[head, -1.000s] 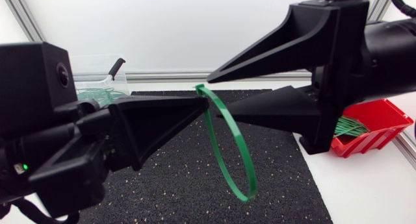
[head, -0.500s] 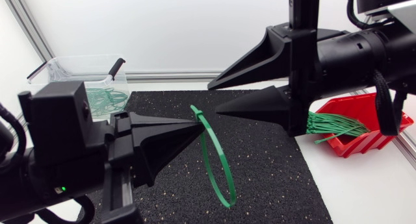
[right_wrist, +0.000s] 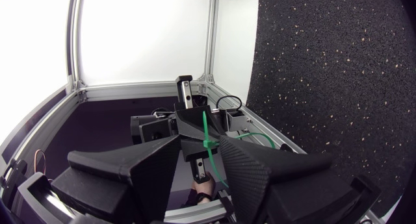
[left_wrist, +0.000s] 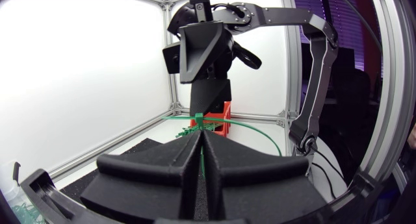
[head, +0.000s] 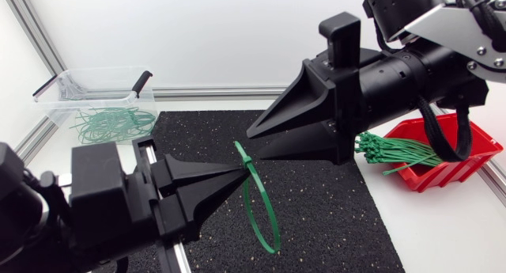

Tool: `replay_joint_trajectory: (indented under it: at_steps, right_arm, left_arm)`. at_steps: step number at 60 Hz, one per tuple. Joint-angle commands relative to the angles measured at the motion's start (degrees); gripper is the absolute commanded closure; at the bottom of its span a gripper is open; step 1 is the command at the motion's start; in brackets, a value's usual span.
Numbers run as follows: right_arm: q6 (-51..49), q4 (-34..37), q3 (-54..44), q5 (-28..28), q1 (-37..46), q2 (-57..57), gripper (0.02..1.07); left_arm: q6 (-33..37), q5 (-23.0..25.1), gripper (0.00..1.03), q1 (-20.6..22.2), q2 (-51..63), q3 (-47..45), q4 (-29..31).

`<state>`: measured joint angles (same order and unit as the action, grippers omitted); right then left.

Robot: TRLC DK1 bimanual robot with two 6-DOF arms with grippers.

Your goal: Take a green cable tie from the red box, thread the tail through the head to close it, then place it in the transparent bin on the left.

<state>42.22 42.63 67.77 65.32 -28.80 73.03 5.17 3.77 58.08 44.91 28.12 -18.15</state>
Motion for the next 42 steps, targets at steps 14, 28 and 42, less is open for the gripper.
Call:
replay_joint_trajectory:
  at_steps: [14,28,42]
  right_arm:
    - [-12.07,5.71,2.19,0.42,-3.46,2.73,0.63]
    - [-12.86,4.92,2.81,-0.19,-5.13,2.64,0.75]
    - [-12.42,4.39,3.34,-1.34,-6.18,3.52,0.8]
  left_arm:
    - [7.31,-2.19,0.99,2.21,0.45,-2.19,-2.41]
    - [7.84,-2.72,0.99,2.56,-0.43,-3.16,-2.41]
    - [7.75,-2.8,0.99,2.74,-1.66,-3.86,-1.97]
